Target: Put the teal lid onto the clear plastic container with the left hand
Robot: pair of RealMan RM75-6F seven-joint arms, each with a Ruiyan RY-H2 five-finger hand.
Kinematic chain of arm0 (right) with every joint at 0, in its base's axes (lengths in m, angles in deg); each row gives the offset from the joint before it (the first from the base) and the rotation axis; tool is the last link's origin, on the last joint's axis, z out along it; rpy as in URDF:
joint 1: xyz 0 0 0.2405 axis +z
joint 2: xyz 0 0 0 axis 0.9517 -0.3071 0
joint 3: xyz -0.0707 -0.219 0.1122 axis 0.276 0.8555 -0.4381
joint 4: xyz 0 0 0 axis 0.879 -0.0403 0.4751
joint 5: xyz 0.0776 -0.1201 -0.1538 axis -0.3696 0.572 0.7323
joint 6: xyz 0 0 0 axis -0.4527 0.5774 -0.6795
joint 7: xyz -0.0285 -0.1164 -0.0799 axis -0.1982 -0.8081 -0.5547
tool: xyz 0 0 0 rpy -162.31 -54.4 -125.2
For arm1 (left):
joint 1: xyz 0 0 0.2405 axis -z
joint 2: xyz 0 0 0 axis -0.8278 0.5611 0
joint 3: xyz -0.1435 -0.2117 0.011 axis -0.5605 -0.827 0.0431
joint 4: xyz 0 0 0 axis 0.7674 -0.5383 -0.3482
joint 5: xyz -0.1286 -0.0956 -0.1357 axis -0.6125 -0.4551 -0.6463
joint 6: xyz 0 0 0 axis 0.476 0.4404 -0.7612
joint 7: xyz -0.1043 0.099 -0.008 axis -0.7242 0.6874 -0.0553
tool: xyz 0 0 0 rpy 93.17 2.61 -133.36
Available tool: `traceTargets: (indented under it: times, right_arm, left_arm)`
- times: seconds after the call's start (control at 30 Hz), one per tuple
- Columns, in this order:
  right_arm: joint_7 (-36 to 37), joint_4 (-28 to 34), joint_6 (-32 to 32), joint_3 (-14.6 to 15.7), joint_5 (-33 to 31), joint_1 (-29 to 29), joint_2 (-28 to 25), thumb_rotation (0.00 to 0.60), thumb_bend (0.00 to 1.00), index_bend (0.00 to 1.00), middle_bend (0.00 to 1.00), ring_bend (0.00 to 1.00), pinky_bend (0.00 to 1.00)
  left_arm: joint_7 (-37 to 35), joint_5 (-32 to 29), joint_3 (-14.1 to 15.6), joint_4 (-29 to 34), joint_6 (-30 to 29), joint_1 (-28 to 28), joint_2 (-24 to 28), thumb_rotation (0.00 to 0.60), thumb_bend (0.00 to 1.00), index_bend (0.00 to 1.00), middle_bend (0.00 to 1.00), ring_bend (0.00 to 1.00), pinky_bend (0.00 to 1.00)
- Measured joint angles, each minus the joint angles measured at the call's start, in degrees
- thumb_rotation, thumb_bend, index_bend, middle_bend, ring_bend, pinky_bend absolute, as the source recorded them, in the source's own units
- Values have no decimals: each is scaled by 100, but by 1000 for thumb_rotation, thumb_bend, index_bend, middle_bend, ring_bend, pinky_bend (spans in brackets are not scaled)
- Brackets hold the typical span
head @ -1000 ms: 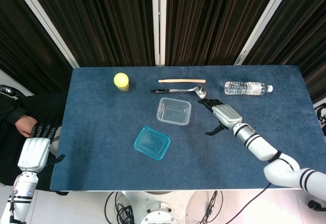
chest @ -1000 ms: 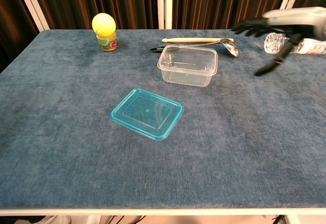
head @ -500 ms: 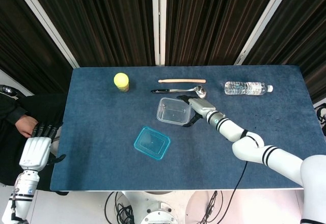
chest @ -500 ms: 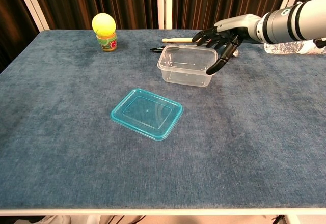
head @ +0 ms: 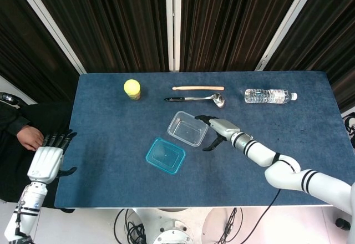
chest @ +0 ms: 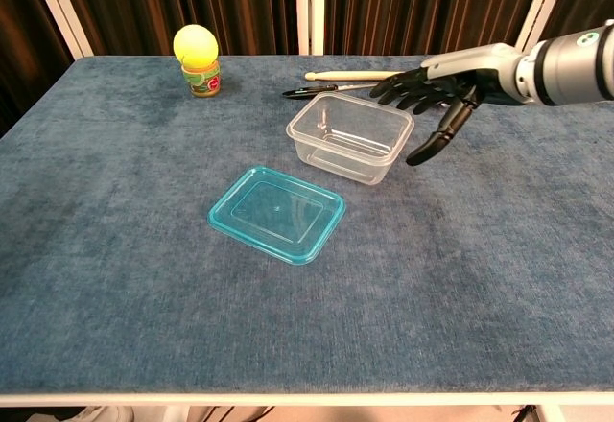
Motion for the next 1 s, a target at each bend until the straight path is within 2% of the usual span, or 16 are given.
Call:
traceTargets:
  times: [0.2,0.33,0.53,0.63,0.77,1.0]
  right_arm:
    - [-95,354,658,142,234,-322,-423,600,26,0,24,0,0]
    - [-573,819,1518,239,335,-733,-896,600,26,0,25,0,0]
    - [-1406,1872,2987,425,475,-1586,-1816,600,26,0,31,0,0]
    - [-1649,2277,3664,549,619,-2031,-2209,600,26,0,36,0,0]
    - [-1838,2547,4342,752,837,-2551,-2553,600,26,0,36,0,0]
    - [-1801,2499,4854,973,1034,-2956,-2631,600,26,0,36,0,0]
  left_arm:
    - [-93,497,24,83,629,548,65,600,0,133,89,0,6]
    - [-140,825,-4,145,1229,1110,9,600,5,133,89,0,8]
    - [-47,992,-203,34,2312,2085,-493,600,18,106,79,0,14]
    - [170,852,-323,-131,2895,2535,-886,600,18,81,48,0,14]
    - [539,298,-490,-489,3514,2983,-1320,600,19,66,18,0,17]
    - [1297,-965,-695,-895,3888,3464,-1787,600,19,64,12,0,19]
